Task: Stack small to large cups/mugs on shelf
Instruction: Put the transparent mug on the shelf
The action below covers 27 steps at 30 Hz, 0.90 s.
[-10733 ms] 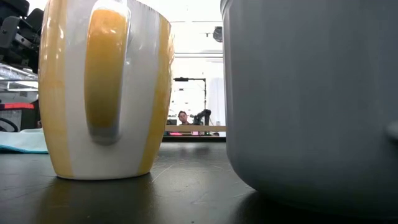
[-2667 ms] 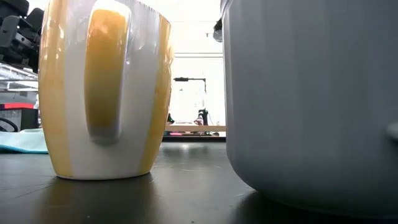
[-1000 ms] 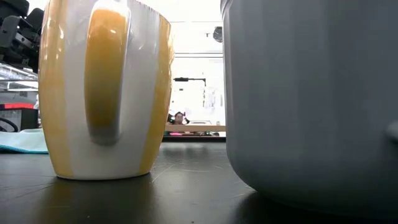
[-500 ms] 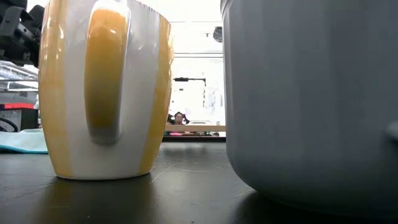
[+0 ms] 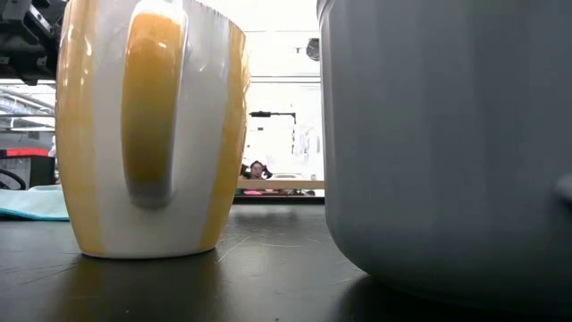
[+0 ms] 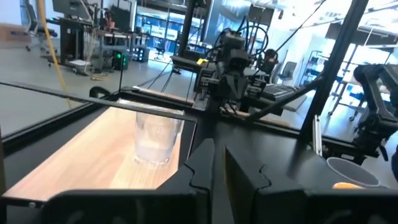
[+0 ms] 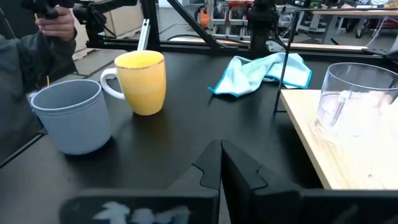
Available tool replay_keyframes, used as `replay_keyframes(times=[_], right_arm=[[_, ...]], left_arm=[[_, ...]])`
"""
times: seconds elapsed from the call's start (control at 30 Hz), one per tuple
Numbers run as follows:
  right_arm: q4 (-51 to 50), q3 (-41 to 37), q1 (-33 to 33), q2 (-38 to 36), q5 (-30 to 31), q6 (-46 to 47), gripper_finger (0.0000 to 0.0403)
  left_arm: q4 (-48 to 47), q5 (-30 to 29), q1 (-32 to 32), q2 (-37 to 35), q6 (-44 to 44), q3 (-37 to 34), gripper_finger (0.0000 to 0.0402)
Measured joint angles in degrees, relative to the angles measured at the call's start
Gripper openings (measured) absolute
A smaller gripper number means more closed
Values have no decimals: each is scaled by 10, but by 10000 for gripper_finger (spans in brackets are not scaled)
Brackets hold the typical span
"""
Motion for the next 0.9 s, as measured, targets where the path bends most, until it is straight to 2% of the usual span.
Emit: replay_keyframes(times=[0.47, 0.6, 0.73, 0.9], right_arm=[[-3, 0, 0, 0, 0, -1, 0], [-1, 0, 0, 0, 0, -1, 0], [1, 0, 0, 0, 0, -1, 0], [1, 0, 0, 0, 0, -1, 0]], left_arm=[[17, -8, 0, 3, -11, 0, 32], [36, -5, 1, 17, -8, 0, 6], [36, 6, 2, 56, -2, 31, 3], [29, 4, 2, 144, 10, 90, 2]])
